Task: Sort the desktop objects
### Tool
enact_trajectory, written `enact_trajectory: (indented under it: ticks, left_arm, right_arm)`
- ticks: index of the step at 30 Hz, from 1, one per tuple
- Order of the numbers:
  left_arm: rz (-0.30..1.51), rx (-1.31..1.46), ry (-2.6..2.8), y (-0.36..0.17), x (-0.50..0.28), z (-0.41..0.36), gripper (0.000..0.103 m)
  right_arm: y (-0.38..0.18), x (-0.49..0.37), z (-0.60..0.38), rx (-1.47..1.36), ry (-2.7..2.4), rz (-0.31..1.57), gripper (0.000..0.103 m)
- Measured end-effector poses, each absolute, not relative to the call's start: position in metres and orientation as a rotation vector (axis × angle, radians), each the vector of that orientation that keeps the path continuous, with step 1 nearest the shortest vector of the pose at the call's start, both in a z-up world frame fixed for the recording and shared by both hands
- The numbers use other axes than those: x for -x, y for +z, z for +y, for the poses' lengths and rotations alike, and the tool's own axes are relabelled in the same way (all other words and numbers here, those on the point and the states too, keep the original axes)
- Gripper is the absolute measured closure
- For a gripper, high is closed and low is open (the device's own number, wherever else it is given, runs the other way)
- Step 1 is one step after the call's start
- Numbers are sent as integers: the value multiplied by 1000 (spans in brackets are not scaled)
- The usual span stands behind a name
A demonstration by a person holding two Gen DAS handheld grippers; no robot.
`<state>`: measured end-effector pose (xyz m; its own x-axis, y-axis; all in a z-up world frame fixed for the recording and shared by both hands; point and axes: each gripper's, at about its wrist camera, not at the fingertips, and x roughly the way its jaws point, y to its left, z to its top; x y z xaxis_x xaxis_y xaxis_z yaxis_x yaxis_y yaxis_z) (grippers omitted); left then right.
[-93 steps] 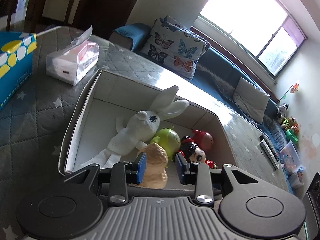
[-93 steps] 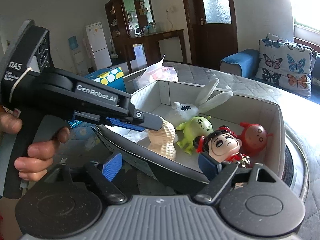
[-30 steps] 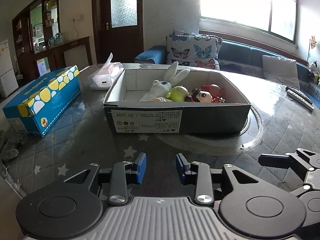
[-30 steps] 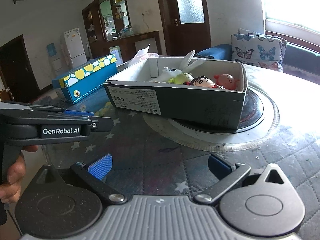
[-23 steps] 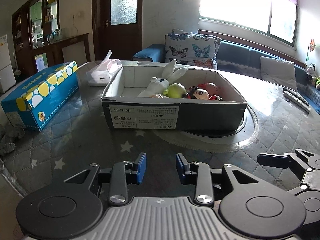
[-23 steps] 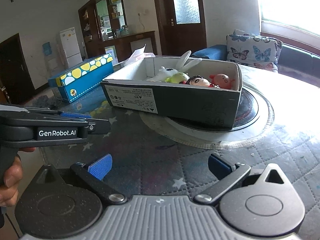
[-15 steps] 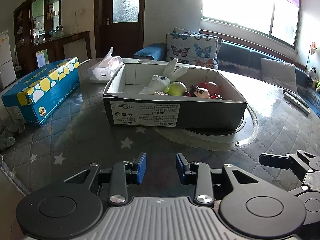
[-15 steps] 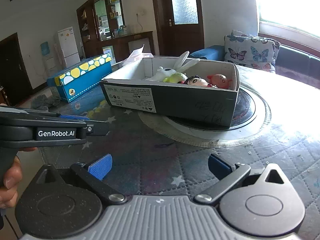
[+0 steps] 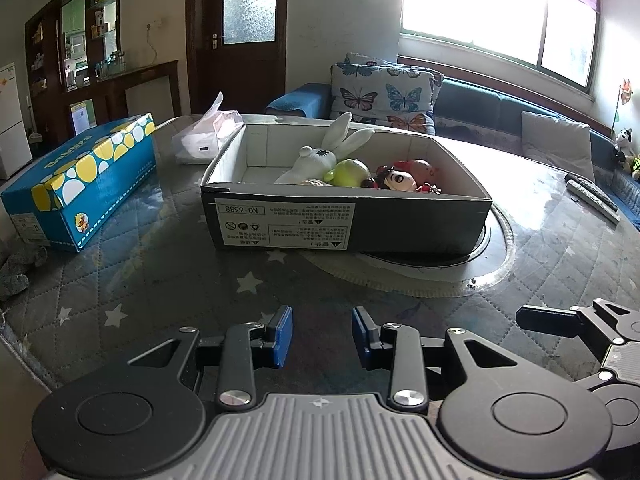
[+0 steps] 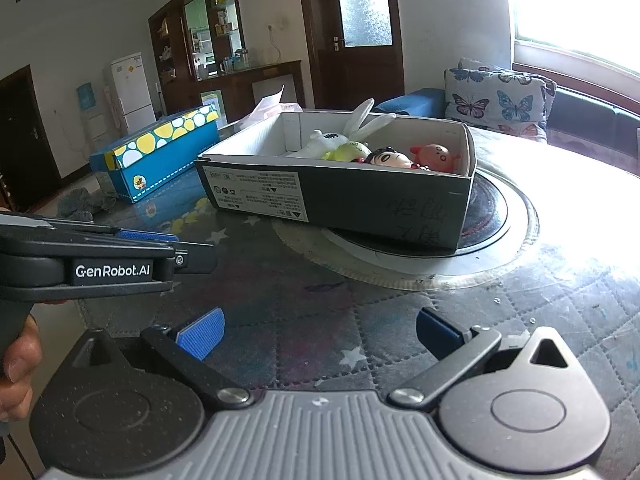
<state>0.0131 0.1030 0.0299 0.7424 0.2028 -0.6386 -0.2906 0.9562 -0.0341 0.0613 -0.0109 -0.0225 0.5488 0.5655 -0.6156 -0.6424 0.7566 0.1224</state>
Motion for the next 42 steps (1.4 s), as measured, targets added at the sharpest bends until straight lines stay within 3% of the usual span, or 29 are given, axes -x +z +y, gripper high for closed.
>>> enact_trajectory:
  ticks: [42]
  left_arm:
    - [741, 97, 289, 28, -74, 121, 67]
  right_arm:
    - [-26, -120, 15, 118, 708, 746, 0]
